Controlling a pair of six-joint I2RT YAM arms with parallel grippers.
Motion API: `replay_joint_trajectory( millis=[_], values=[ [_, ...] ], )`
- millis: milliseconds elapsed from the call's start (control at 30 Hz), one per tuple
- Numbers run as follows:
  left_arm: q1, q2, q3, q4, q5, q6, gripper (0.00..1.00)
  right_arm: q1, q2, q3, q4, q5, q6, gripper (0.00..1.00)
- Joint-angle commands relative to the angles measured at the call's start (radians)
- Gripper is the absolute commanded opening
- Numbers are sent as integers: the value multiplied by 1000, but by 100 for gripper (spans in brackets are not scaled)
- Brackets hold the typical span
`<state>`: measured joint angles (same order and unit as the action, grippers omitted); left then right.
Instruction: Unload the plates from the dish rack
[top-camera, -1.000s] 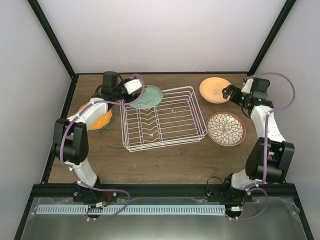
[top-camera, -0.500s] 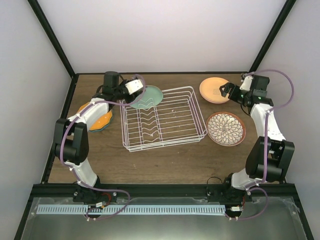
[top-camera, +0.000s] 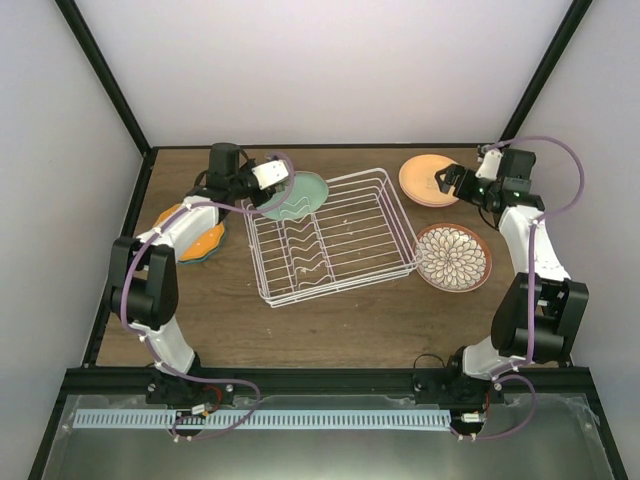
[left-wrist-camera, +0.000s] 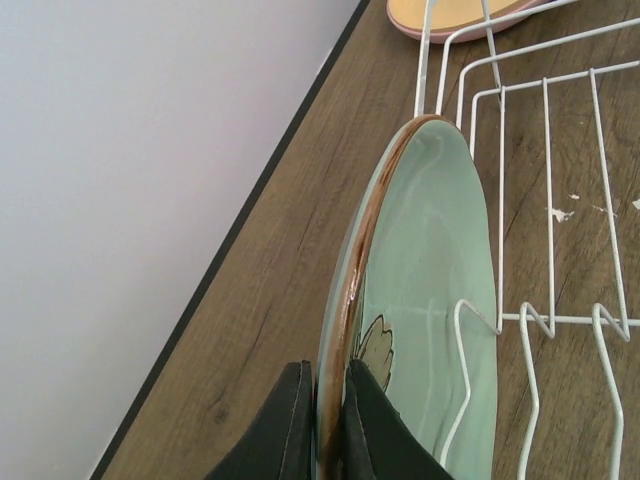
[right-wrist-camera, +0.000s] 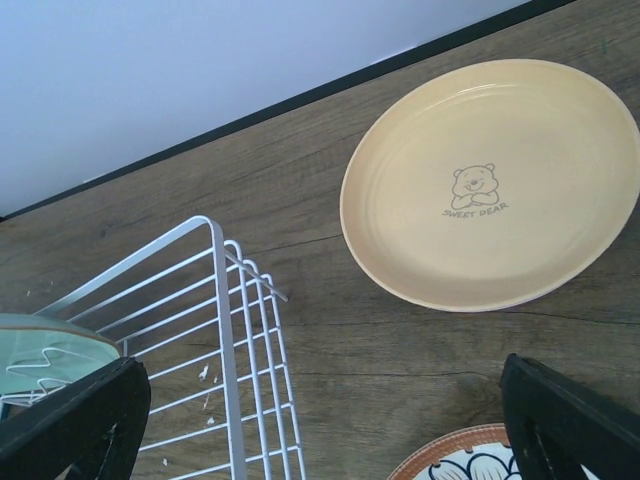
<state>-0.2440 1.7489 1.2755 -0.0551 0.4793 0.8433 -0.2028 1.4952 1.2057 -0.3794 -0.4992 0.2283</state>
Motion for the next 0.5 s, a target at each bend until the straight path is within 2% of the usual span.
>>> replay_joint_trajectory(
  millis=[0, 200, 467],
  values=[
    [-5, -4, 21, 20, 17, -32, 4, 29, -10, 31, 15, -17, -21, 98],
    [-4, -40, 55, 59, 70, -27, 4, 77, 0, 61, 22, -32, -31, 100],
    [0, -63, 51, 37, 132, 211, 4, 119, -10, 70, 43, -38, -37, 100]
  ],
)
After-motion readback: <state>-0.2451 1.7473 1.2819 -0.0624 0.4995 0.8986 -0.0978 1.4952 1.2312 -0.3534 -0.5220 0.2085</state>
